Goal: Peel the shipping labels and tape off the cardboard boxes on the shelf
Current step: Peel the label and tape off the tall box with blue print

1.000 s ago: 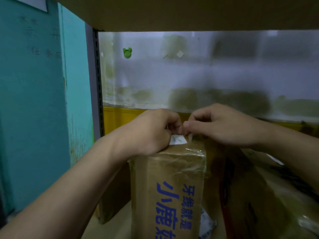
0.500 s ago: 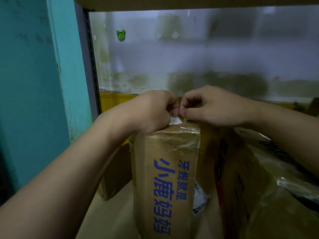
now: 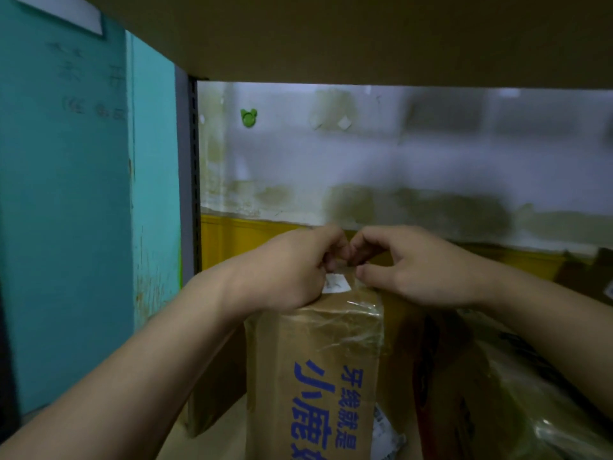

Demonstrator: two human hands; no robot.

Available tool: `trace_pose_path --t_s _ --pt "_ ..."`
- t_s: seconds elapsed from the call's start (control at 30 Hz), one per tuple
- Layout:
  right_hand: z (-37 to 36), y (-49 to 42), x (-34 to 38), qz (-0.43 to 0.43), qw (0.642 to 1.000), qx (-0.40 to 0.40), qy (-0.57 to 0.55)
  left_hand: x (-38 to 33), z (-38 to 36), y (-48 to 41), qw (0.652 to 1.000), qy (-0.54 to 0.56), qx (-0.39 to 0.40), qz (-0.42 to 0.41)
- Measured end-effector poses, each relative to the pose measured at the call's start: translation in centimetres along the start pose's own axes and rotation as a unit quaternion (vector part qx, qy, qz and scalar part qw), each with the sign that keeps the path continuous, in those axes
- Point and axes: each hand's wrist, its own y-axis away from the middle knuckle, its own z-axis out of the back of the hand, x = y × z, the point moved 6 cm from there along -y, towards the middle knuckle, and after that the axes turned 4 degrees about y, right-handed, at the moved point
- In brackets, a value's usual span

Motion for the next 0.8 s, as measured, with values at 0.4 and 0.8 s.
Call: trace_pose_path --t_s 0.4,0.8 --pt "-0.5 0.3 0.2 -0.012 1.000 0.007 0.000 0.3 0.5 0.6 0.998 -0.041 -0.028 0.046" --pt "-0.5 0.4 0.5 0.005 1.000 -0.006 0.016 0.8 0.7 0.5 0.996 0.001 -0.037 0.076"
